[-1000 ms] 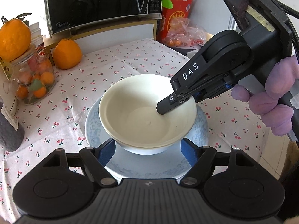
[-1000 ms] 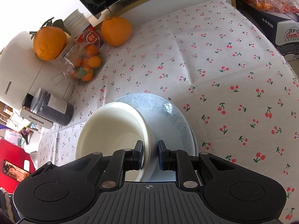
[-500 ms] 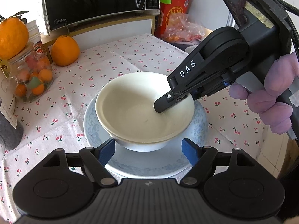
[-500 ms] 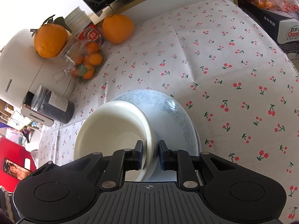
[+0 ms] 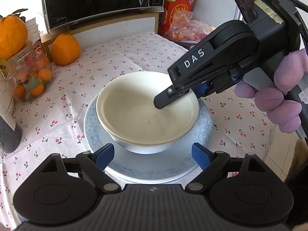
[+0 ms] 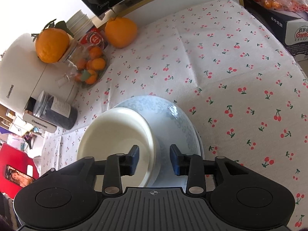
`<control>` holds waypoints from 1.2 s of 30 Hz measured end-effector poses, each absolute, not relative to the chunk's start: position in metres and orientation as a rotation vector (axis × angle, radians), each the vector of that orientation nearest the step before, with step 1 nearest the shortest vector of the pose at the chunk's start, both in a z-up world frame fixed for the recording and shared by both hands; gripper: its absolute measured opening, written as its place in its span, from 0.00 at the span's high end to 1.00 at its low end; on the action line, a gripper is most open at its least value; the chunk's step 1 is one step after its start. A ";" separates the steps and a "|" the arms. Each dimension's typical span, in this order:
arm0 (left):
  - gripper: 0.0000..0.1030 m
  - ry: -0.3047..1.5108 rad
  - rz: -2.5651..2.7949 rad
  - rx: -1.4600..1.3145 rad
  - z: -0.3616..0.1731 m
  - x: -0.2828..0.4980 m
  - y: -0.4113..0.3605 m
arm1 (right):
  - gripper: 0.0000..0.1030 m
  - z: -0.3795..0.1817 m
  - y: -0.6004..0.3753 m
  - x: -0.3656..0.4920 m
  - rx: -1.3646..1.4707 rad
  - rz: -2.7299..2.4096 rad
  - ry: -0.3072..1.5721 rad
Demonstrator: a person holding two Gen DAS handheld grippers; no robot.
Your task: Organize plates and bowls
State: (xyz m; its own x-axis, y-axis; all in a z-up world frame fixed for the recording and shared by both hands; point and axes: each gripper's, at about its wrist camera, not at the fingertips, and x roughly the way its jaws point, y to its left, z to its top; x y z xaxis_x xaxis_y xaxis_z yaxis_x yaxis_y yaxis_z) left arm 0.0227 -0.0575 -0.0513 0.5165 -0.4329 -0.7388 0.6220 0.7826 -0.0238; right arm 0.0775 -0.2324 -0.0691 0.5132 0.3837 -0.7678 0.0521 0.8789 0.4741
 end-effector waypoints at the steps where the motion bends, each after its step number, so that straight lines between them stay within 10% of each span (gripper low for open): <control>1: 0.16 0.809 -0.642 0.257 -0.051 0.023 -0.057 | 0.54 -0.069 -0.233 0.077 0.478 0.209 1.019; 36: 0.09 0.825 -0.551 0.091 -0.033 -0.018 -0.032 | 0.26 -0.033 -0.281 0.010 0.437 0.131 0.824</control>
State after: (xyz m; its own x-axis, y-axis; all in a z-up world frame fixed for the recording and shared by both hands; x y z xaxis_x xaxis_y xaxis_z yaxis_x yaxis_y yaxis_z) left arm -0.0176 -0.0315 -0.0327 0.5471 -0.4302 -0.7180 0.4990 0.8563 -0.1329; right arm 0.0098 -0.2808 -0.0330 0.6771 0.2796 -0.6807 0.0544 0.9035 0.4252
